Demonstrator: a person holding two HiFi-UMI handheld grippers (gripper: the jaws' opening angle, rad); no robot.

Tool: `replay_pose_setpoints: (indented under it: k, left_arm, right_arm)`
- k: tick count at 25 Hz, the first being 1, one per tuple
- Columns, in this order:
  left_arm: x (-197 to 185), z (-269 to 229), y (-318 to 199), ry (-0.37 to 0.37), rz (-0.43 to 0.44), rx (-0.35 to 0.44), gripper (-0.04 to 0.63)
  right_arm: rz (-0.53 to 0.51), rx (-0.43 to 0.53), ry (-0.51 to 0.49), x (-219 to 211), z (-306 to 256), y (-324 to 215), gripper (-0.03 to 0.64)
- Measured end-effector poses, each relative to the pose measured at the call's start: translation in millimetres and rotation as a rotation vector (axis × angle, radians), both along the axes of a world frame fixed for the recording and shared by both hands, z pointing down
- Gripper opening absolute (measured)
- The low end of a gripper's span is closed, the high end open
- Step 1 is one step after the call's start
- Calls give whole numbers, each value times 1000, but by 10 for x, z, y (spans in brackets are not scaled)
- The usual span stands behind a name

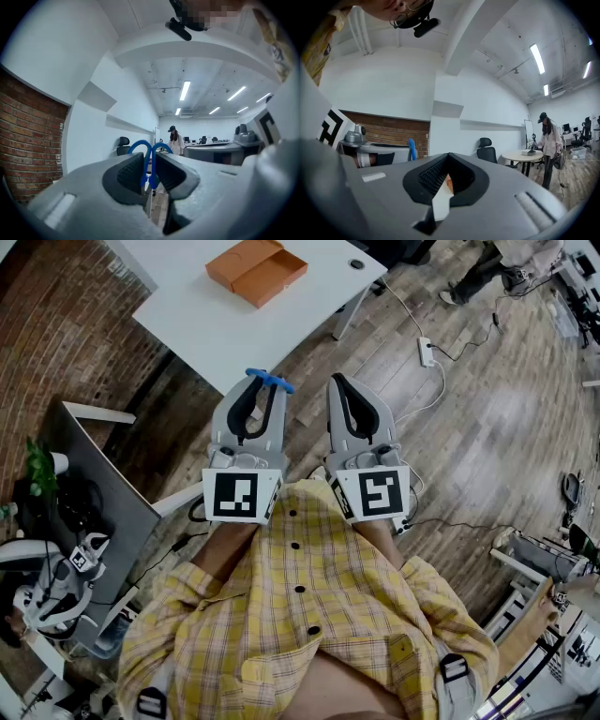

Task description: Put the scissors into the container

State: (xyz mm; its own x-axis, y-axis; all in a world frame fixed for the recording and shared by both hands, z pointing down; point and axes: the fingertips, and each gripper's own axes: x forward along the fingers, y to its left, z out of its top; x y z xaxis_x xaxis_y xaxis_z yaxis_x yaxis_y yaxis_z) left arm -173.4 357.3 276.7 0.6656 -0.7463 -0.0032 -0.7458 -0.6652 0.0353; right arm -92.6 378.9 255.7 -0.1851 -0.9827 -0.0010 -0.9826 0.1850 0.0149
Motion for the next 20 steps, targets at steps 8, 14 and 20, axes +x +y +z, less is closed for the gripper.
replay_pose_setpoints:
  k: [8,14,20]
  left_arm:
    - [187,-142,80,22,-21,-2,83]
    - [353,-70,239,-33,-33,0,83]
    - [582,-131,444,-13,-70,16,83]
  right_arm:
    - [-27,-4,-15,125,15,81,5]
    - [-64,-23,-30,284,82,198,6]
    - [-94,-5,-37,479,62,358,6]
